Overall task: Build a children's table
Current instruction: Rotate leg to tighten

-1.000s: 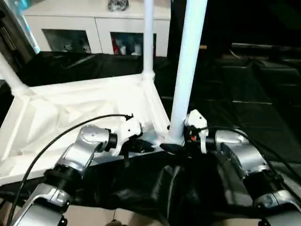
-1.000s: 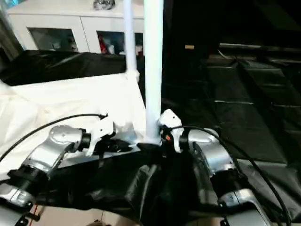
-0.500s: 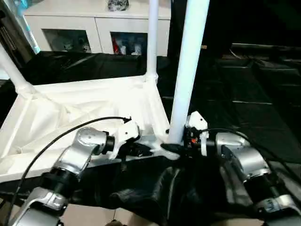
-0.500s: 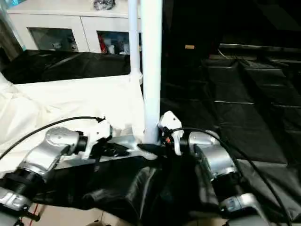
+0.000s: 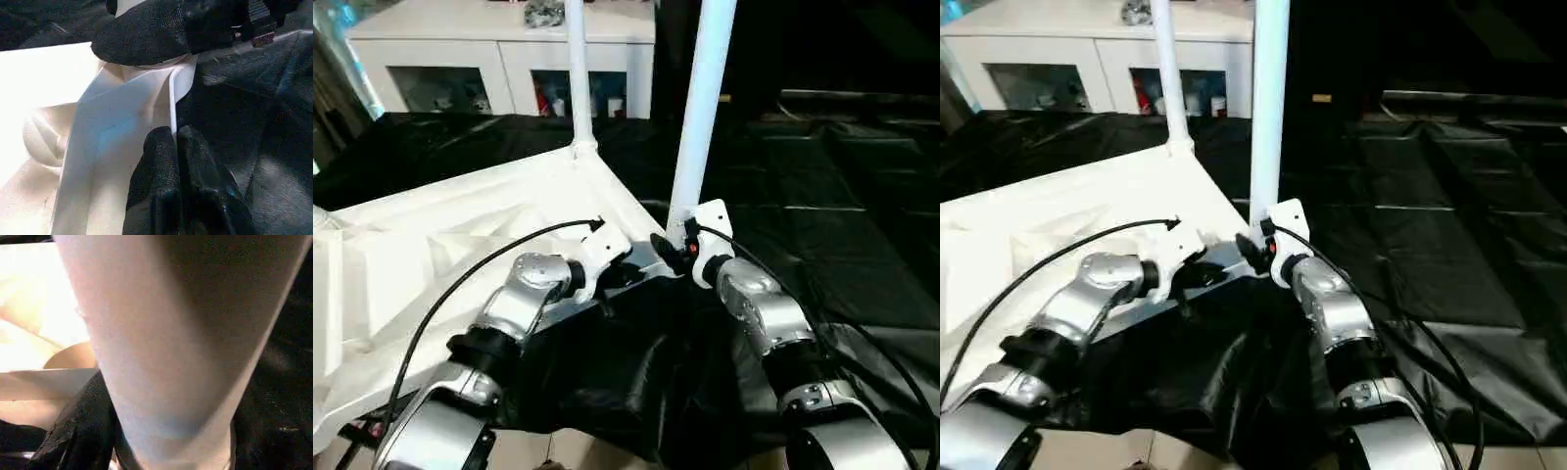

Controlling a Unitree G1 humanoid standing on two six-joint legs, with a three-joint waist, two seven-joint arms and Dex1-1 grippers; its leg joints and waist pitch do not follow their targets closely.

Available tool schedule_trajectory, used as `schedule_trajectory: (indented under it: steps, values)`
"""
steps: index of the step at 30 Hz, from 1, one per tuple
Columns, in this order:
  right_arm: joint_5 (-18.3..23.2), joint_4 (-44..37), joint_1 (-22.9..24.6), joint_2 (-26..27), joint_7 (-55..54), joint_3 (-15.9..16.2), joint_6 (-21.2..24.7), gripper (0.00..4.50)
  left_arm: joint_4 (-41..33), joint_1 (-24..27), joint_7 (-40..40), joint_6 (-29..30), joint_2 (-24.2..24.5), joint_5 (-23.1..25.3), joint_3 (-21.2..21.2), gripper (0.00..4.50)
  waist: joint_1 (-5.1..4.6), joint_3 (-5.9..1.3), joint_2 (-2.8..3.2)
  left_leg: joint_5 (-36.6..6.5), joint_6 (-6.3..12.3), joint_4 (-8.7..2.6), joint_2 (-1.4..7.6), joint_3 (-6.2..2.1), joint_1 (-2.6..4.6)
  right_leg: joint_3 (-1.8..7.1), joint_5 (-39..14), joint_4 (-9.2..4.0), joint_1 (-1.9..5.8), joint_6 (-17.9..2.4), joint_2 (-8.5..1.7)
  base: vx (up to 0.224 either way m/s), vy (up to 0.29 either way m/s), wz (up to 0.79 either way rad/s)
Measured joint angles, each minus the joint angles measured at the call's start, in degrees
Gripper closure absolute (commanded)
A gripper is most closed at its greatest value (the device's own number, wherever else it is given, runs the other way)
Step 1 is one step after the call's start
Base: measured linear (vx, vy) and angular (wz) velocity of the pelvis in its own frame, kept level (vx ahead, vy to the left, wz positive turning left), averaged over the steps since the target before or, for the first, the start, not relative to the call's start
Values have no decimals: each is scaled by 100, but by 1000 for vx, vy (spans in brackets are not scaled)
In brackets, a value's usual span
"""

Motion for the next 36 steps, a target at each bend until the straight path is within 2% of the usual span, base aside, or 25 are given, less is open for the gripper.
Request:
schedule_trajectory:
  steps: [5,11,22,29,36]
  values:
    - [-33,0,4,-95,369,24,-51,71,0,23,-57,-141,29,30,-2,450,1,-1,1,0,0,-4,0,0,-1,-1,4,0,-1,-8,0,0,0,0]
    - [-44,-324,237,-598,1330,396,-197,71,-184,177,-403,-321,201,16,-9,450,14,-1,2,0,0,-25,2,1,-3,-4,5,0,-3,-11,1,0,0,0]
    - [296,-1057,664,-1411,3054,588,-93,71,-466,414,-1323,-525,584,-233,-16,450,54,2,2,-1,0,-26,3,2,-8,-4,5,-5,-10,-12,2,0,0,0]
    - [437,-1346,792,-1644,3716,693,45,132,-780,623,-1934,-404,821,-433,-16,450,104,2,2,-1,0,-32,4,4,-7,-5,3,-7,-11,-14,2,0,0,0]
    - [493,-1410,810,-1646,3791,731,157,178,-881,675,-2036,-368,863,-449,-16,450,118,4,-1,-1,0,-33,4,4,-8,-5,2,-8,-11,-14,2,0,0,0]
